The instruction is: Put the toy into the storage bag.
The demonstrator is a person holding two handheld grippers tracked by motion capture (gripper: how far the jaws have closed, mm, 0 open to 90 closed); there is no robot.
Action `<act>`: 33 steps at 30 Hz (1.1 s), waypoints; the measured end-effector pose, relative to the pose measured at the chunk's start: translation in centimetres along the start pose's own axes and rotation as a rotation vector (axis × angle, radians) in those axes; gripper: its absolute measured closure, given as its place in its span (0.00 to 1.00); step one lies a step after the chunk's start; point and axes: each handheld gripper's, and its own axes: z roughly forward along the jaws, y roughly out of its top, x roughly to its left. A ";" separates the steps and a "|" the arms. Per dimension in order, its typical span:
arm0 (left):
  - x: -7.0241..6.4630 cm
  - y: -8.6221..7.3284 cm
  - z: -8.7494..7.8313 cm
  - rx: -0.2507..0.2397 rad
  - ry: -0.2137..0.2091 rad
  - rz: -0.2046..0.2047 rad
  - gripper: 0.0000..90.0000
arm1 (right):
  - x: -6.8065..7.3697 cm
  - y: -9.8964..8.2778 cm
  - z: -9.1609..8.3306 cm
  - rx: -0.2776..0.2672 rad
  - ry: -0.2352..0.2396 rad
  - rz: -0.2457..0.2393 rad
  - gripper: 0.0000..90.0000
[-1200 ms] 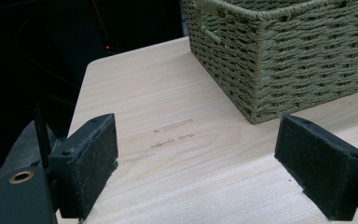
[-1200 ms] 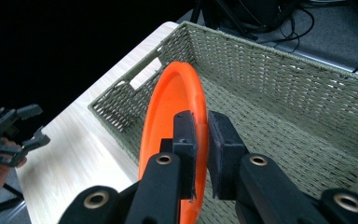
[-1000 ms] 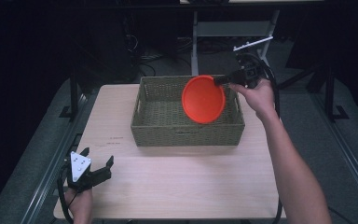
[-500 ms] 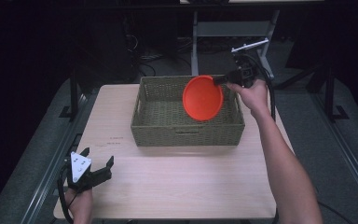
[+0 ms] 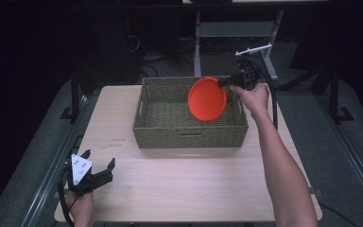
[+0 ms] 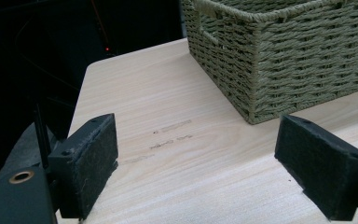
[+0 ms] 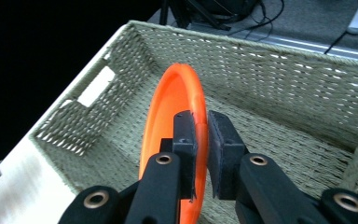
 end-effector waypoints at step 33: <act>0.0 0.0 -0.1 0.000 0.002 0.002 0.14 | -0.6 -2.1 5.5 0.091 -0.048 -0.004 0.91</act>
